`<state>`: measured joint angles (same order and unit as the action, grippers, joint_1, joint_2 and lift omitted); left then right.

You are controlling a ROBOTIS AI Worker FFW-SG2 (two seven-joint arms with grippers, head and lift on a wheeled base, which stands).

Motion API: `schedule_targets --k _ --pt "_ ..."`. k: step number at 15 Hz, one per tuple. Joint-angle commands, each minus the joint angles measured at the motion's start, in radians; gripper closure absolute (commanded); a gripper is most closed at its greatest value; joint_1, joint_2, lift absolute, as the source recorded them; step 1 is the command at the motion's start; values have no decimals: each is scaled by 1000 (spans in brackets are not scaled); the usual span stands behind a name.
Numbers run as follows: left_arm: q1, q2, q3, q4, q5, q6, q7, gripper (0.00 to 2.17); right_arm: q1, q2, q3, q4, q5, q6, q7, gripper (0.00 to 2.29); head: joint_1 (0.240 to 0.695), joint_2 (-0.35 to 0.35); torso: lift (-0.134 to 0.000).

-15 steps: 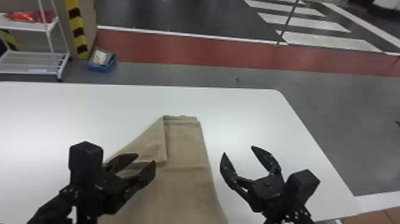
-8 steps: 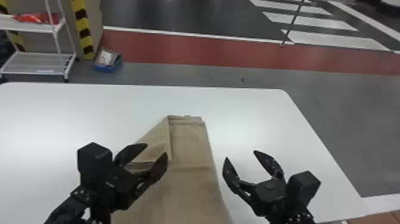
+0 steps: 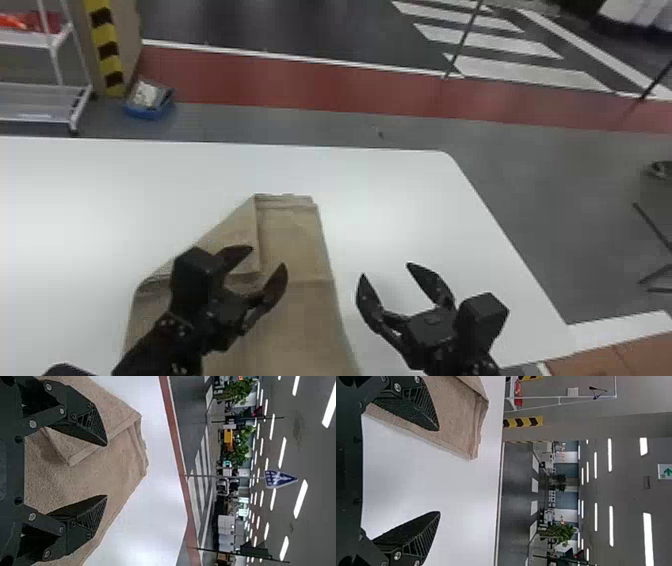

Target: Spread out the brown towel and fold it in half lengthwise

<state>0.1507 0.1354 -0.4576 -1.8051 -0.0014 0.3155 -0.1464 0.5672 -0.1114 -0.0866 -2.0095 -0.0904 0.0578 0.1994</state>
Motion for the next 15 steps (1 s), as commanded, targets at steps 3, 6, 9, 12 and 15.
schedule_targets --k 3,6,9,12,15 --pt "-65 -13 -92 132 -57 -31 54 495 10 -1 -18 0 -14 -19 2 144 695 -350 -125" --pt "-68 -8 -76 139 -68 -34 88 495 3 -1 -19 6 -22 -31 2 144 695 -350 -125" --pt "-68 -7 -55 141 -68 -55 93 498 -12 1 -15 15 -22 -31 3 144 695 -346 -125" --pt "-72 -7 -41 153 -69 -55 91 508 -15 1 -10 17 -22 -31 3 144 695 -326 -125" --pt "-76 -7 -38 153 -69 -49 77 515 -29 1 -7 29 -22 -22 3 144 695 -316 -125"
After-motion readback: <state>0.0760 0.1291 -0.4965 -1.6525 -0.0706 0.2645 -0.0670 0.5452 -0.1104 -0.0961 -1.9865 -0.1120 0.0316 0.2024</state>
